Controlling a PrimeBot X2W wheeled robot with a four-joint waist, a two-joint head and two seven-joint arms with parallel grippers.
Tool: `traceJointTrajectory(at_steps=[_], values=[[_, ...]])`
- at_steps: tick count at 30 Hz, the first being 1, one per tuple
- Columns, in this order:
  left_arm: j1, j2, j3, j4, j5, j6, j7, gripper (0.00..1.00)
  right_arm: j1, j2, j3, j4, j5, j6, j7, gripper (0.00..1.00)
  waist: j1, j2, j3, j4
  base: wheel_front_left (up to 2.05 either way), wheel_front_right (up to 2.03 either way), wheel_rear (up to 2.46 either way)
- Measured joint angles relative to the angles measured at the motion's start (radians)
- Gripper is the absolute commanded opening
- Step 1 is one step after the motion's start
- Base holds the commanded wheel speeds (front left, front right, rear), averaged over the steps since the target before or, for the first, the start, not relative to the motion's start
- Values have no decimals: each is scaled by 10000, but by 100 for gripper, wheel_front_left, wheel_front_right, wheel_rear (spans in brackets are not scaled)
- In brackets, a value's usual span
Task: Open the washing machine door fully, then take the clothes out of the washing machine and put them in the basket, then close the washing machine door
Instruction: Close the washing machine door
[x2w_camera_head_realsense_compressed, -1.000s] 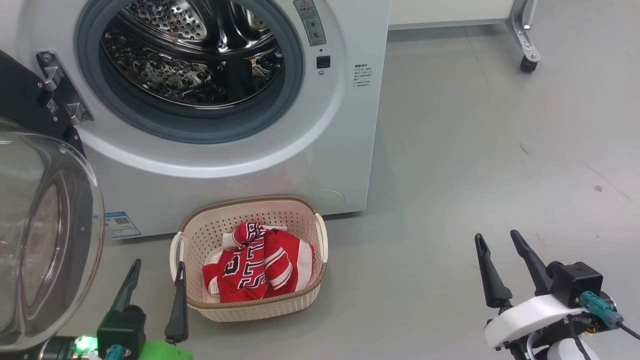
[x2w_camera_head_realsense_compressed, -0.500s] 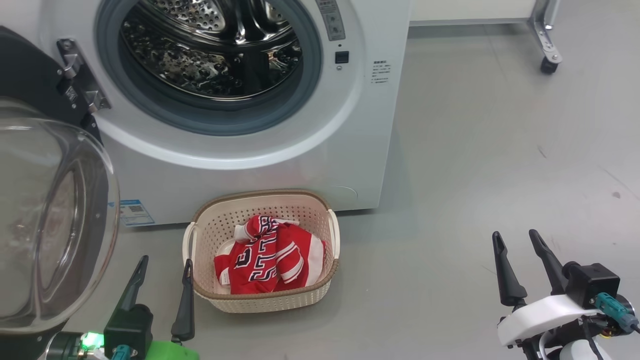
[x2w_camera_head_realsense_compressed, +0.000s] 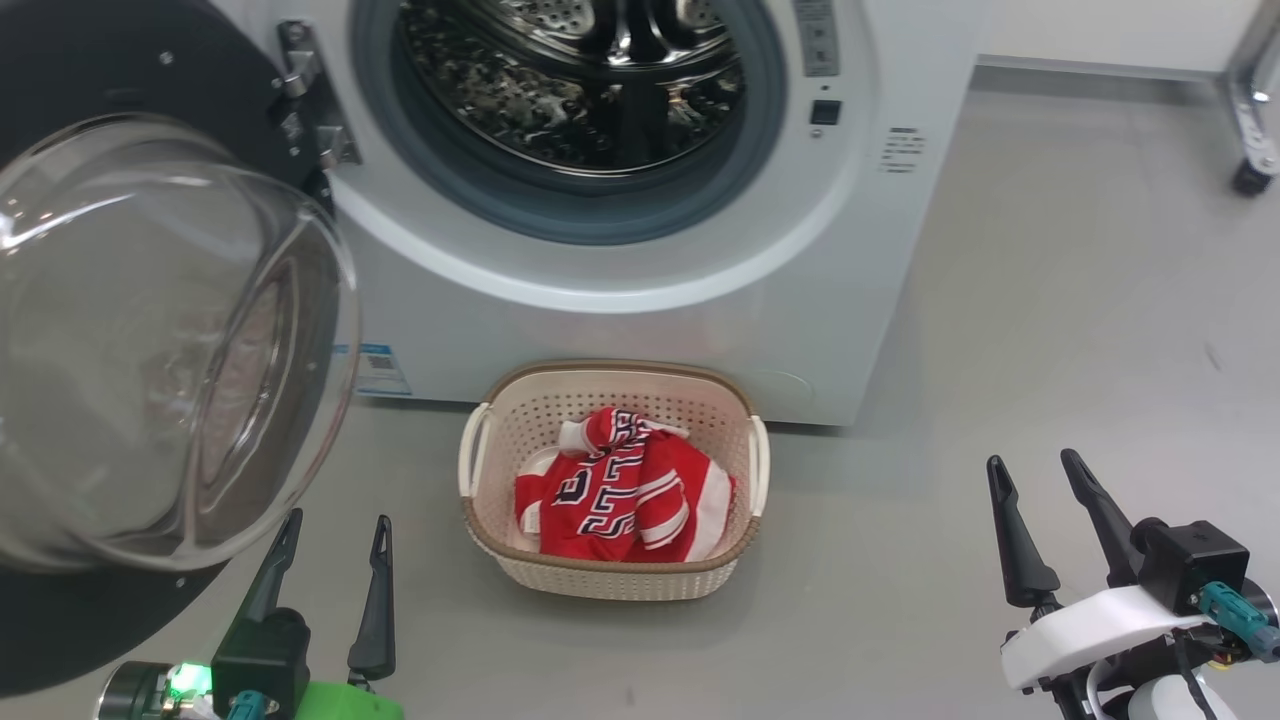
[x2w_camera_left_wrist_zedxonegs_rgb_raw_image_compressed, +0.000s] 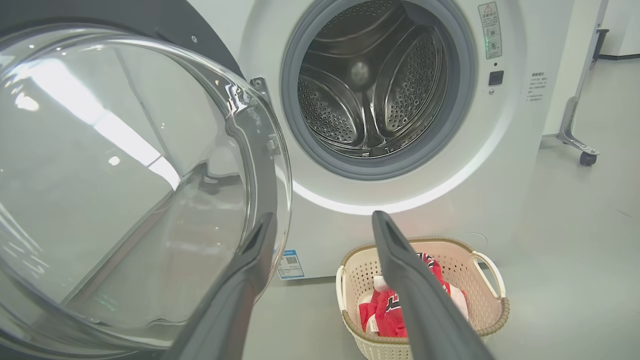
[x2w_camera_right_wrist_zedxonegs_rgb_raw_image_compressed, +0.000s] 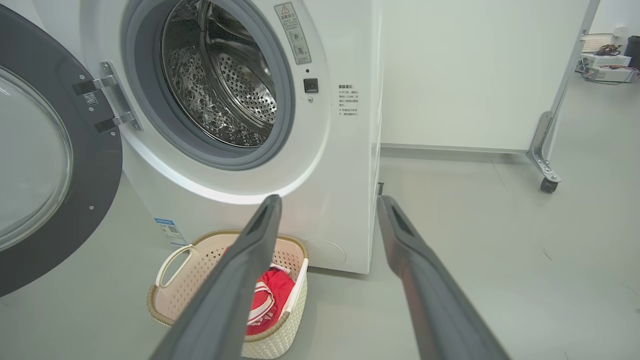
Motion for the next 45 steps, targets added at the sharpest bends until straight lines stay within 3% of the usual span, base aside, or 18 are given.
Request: traceJointTrajectory(at_steps=[23,45], values=[[12,-71,192,165,-15,2,-113,100,-1,232,451,-40,-2,29,217,100,0,0,-239,2955,0,0,0],[426,42,514,153,-94,4,21,100,12,399,683,42,-2,90,320,100,0,0,-665,3212,0,0,0]])
